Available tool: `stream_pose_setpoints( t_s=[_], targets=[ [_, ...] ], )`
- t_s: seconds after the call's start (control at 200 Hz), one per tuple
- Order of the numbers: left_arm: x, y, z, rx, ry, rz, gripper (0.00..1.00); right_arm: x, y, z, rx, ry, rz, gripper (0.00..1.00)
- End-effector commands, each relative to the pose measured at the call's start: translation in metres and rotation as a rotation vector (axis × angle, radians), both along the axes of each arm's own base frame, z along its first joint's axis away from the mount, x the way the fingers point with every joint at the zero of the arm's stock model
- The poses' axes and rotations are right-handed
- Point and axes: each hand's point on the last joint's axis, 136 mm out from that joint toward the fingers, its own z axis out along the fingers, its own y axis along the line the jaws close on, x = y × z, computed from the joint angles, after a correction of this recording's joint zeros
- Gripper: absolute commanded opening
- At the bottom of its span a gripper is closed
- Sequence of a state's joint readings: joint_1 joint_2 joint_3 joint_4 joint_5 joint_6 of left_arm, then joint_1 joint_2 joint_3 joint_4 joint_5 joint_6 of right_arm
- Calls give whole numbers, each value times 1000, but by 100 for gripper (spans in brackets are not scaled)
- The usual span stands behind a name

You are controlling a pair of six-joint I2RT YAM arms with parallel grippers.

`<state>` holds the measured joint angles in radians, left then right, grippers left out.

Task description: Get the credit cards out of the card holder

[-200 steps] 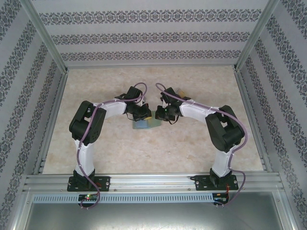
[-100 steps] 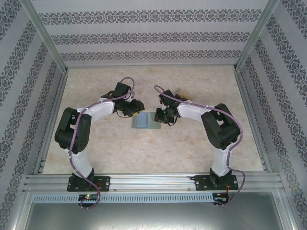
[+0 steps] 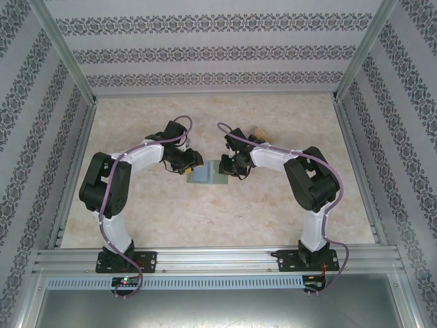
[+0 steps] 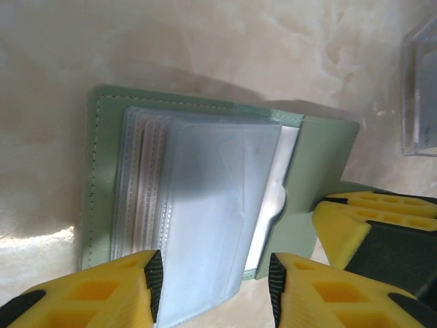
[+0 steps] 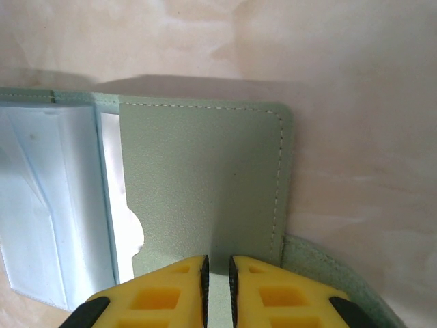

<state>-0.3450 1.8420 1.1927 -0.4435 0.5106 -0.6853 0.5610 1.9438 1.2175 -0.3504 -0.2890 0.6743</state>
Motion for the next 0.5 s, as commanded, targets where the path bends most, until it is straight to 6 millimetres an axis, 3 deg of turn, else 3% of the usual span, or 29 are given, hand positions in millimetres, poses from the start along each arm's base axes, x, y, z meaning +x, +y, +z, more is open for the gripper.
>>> stream_pose_setpoints(
  t_s=[0.0, 0.495],
  targets=[
    [-2, 3, -5, 36, 18, -25, 48, -3, 0, -10, -42, 10, 24, 20],
    [-5, 3, -16, 45, 57, -50, 47, -4, 5, -12, -20, 24, 30, 20]
  ],
)
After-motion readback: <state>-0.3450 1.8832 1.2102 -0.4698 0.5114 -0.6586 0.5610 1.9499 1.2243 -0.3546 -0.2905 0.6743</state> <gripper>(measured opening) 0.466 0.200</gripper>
